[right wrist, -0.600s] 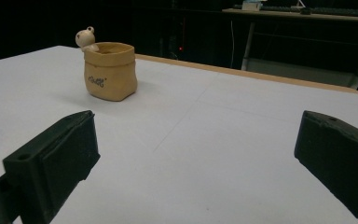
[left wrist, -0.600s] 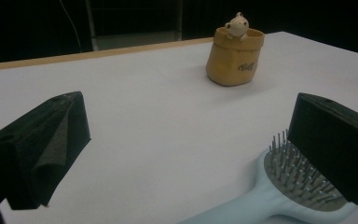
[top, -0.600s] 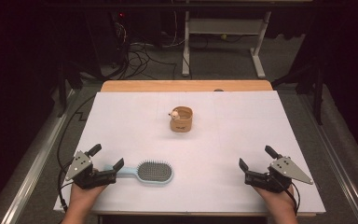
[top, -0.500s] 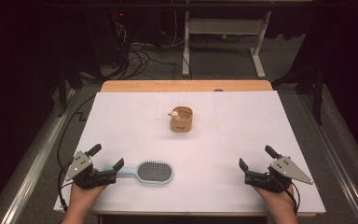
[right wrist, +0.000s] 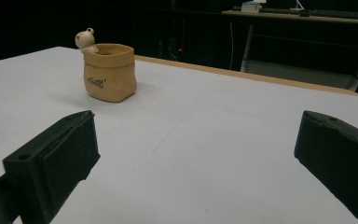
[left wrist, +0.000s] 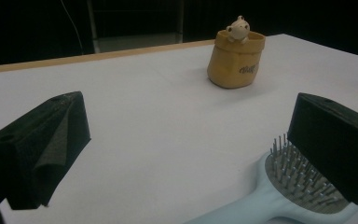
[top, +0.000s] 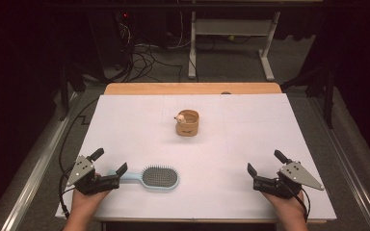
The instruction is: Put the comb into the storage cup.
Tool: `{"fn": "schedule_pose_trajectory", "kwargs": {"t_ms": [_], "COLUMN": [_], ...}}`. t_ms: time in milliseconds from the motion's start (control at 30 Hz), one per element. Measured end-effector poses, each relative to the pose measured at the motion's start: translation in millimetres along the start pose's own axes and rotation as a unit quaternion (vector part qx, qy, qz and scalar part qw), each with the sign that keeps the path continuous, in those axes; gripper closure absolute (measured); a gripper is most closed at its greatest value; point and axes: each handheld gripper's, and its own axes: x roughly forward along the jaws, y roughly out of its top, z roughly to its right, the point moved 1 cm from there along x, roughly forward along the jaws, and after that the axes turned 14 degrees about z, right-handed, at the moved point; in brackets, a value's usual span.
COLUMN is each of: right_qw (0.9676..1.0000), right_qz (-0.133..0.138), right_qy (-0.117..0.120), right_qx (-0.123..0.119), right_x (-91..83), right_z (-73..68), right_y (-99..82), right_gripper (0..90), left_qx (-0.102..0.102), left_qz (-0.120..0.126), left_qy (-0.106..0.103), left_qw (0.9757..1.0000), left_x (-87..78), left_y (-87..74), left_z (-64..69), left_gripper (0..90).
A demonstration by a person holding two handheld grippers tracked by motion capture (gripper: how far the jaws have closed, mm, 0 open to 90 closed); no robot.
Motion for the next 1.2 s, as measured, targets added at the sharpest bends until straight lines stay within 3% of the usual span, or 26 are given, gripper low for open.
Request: {"fn": "schedule_pose_trajectory", "kwargs": {"t_ms": [433, 667, 900, 1200], "right_qw": [1.0, 1.0, 1.0, 1.0], "right_qz": [0.0, -0.001, -0.001, -0.001], "right_qy": [0.001, 0.002, 0.003, 0.005], "right_qx": [0.001, 0.001, 0.002, 0.002], "right_x": [0.0, 0.2, 0.4, 0.8], "right_z": [-0.2, -0.5, -0.4, -0.9], "right_y": [0.3, 0.2, 0.1, 0.1], "right_gripper": [0.3, 0.3, 0.3, 0.3], "left_qx": [-0.009, 0.001, -0.002, -0.002], "left_qz": [0.008, 0.007, 0.007, 0.0], "left_qy": [-0.004, 0.003, 0.007, -0.003], "left_qw": [0.9999, 1.0, 0.9999, 1.0], "left_x": [-2.0, -2.5, -3.5, -3.5], "left_y": [2.5, 2.4, 2.9, 3.8], "left_z": [-1.4, 0.4, 1.0, 1.1], "left_gripper": [0.2, 0.3, 0.3, 1.8]}}
